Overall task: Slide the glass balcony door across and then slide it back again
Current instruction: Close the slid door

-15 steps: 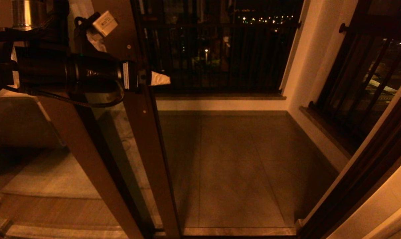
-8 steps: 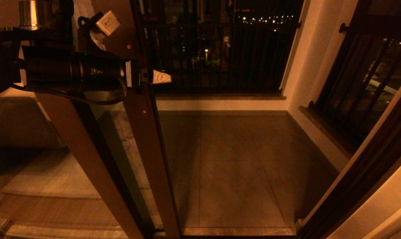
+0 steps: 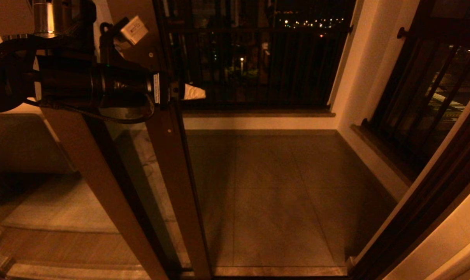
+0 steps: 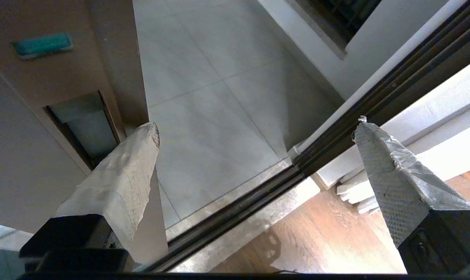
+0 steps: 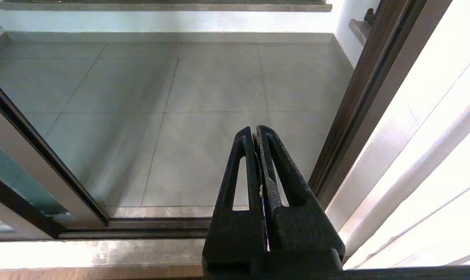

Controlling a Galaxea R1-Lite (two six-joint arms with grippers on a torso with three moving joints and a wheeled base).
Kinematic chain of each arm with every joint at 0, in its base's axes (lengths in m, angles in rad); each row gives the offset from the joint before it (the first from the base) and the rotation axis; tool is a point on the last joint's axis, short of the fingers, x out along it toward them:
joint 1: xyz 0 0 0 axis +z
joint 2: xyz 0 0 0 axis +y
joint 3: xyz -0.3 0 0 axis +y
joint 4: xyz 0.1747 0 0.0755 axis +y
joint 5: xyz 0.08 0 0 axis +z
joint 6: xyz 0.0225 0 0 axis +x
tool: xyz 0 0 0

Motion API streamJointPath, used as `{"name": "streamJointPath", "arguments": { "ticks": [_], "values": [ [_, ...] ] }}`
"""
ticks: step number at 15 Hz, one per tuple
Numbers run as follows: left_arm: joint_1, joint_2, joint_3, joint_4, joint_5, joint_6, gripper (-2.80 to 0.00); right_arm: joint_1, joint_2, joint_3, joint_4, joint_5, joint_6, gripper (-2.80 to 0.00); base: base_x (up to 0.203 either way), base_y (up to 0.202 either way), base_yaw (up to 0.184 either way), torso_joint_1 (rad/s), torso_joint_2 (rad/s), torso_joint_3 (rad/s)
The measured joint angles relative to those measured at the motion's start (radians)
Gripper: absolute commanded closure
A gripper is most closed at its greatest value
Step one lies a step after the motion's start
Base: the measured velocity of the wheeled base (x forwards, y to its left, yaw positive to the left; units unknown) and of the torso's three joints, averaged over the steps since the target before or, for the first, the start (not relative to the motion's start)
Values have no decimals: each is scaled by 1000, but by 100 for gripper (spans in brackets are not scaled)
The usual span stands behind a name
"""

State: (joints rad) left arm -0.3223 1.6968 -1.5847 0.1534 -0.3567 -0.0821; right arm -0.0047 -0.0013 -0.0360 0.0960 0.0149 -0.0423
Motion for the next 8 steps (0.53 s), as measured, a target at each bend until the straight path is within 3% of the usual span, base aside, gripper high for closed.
{"name": "streamJointPath", "arguments": {
  "ticks": [8],
  "values": [
    [62,-75,50,2,-2,1,-280,0,0,0,0,0,0,0,0,0,0,0,0,0]
  ]
}}
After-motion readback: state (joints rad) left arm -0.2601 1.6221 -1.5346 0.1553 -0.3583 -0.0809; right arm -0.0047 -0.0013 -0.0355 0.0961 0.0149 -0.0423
